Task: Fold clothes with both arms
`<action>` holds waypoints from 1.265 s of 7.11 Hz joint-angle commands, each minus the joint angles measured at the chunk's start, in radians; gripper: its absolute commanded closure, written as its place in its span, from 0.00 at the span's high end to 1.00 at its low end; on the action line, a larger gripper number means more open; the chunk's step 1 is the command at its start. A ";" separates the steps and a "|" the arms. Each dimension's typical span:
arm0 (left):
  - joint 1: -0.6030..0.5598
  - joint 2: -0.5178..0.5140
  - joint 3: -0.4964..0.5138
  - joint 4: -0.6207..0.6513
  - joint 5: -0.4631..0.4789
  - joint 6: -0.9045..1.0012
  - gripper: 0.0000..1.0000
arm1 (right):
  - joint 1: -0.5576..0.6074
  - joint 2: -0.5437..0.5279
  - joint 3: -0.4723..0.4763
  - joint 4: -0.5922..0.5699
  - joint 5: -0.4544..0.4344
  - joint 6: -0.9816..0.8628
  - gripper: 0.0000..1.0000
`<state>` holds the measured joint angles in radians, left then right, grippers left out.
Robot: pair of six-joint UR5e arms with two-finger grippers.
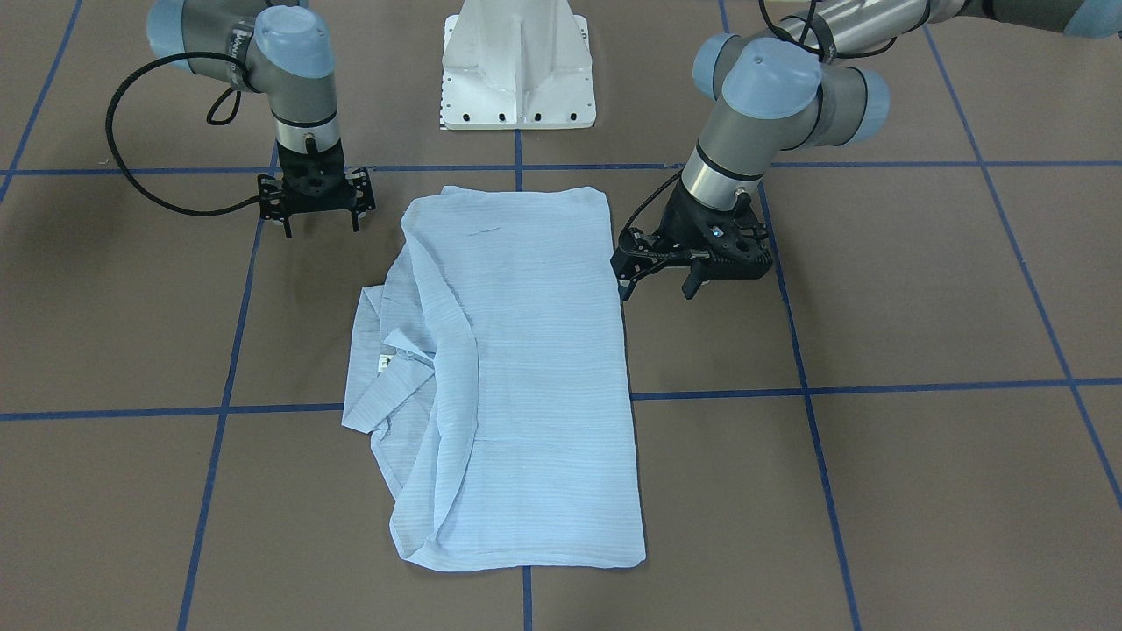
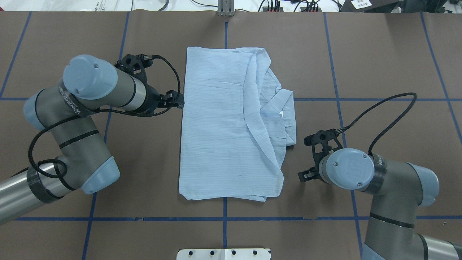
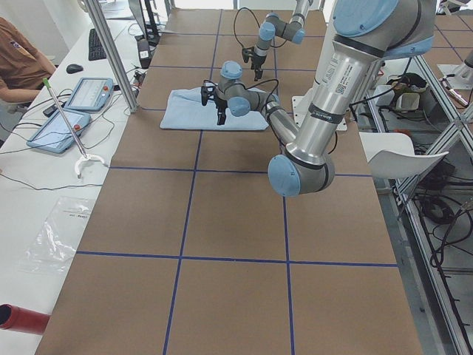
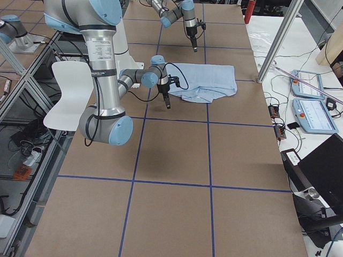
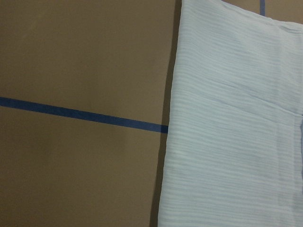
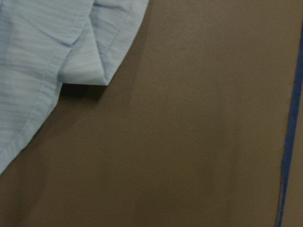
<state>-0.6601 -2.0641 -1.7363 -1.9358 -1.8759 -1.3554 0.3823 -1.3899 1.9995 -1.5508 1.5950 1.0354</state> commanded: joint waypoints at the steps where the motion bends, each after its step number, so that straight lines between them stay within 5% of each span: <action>1: 0.001 0.002 0.003 -0.002 0.000 0.006 1.00 | 0.061 0.123 -0.007 -0.002 0.035 -0.009 1.00; 4: 0.001 0.012 0.003 -0.003 0.000 0.009 1.00 | 0.075 0.404 -0.259 0.001 0.017 -0.032 1.00; 9: 0.004 0.015 0.029 -0.046 0.000 0.002 1.00 | 0.090 0.515 -0.497 0.107 -0.038 -0.078 1.00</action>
<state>-0.6576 -2.0500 -1.7255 -1.9555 -1.8761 -1.3506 0.4706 -0.9029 1.5424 -1.4494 1.5665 0.9608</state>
